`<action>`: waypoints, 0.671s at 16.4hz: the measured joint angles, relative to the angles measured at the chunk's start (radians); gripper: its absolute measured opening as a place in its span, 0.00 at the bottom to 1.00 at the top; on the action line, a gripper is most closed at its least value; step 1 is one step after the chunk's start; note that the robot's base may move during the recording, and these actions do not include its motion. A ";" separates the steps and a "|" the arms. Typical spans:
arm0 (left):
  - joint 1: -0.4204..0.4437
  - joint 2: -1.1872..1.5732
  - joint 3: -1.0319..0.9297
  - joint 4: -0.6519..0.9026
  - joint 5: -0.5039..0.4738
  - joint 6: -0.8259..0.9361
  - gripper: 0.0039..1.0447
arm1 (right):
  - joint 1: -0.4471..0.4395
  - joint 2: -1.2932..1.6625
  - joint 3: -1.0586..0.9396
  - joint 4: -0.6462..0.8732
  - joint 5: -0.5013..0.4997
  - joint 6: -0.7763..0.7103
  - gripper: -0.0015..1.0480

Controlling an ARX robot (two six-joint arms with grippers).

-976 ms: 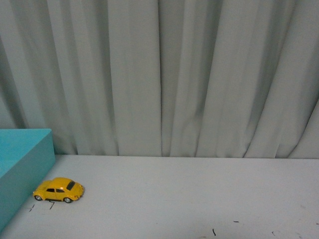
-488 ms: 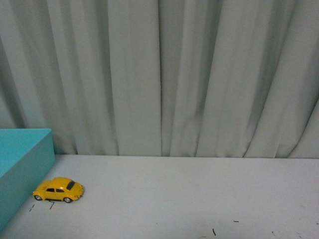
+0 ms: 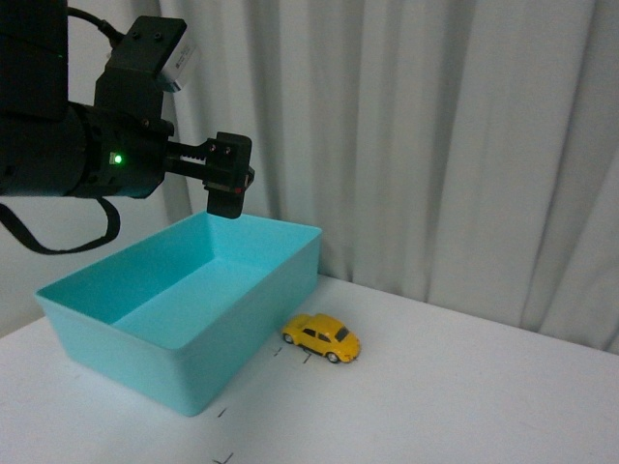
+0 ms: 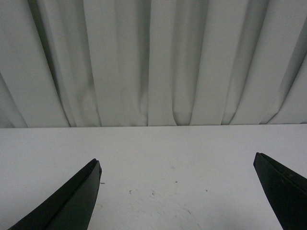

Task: Wind up and store yellow beetle toy

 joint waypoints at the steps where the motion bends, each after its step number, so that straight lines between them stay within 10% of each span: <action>1: -0.010 0.089 0.093 -0.026 0.034 0.069 0.94 | 0.000 0.000 0.000 0.000 0.000 0.000 0.94; 5: -0.097 0.329 0.469 -0.316 0.249 0.425 0.94 | 0.000 0.000 0.000 0.000 0.000 0.000 0.94; 11: -0.165 0.562 0.861 -0.823 0.183 1.042 0.94 | 0.000 0.000 0.000 0.000 0.000 0.000 0.94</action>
